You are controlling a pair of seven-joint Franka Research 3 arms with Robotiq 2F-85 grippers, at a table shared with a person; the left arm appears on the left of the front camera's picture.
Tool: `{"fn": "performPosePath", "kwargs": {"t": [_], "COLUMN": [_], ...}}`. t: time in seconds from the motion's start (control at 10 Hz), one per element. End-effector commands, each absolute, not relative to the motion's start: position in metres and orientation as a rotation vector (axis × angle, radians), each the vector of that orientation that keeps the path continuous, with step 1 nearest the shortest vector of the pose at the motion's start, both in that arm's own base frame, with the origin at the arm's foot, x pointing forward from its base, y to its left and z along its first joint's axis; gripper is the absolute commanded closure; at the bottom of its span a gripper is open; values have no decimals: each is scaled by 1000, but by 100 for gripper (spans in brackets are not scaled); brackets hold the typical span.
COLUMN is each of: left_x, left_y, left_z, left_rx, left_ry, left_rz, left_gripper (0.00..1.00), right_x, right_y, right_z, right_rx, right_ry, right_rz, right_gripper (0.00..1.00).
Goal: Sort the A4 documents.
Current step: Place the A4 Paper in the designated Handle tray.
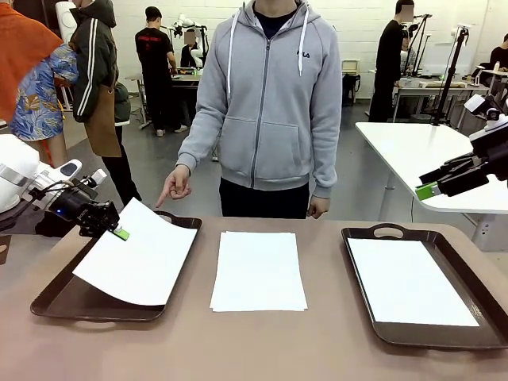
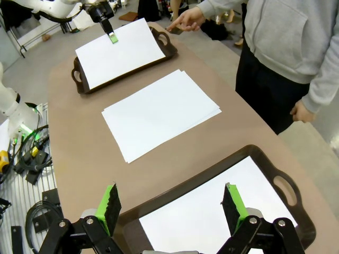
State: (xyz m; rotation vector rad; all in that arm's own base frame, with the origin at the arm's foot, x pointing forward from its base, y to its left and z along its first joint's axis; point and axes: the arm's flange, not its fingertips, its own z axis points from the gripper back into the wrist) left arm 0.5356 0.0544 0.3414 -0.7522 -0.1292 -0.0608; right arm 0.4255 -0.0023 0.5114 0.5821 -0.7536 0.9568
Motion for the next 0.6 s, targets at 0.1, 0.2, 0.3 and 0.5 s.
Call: {"fn": "performPosePath", "kwargs": {"t": [0.1, 0.2, 0.3, 0.5], "left_x": [545, 548, 548, 551], "left_y": [50, 50, 50, 53], "left_z": [343, 343, 343, 341], "left_rx": [-693, -697, -703, -623], "left_ry": [-106, -116, -124, -126], "left_rz": [-64, -67, -67, -35], "left_gripper": [99, 99, 99, 99], "right_x": [425, 425, 425, 425], "right_y": [-2, -2, -2, -2], "right_z": [512, 512, 512, 512], "right_rx": [583, 583, 583, 583], "right_ry": [-755, -755, -755, -755], "right_rz": [960, 960, 960, 960], "right_gripper": [0, 0, 0, 0]}}
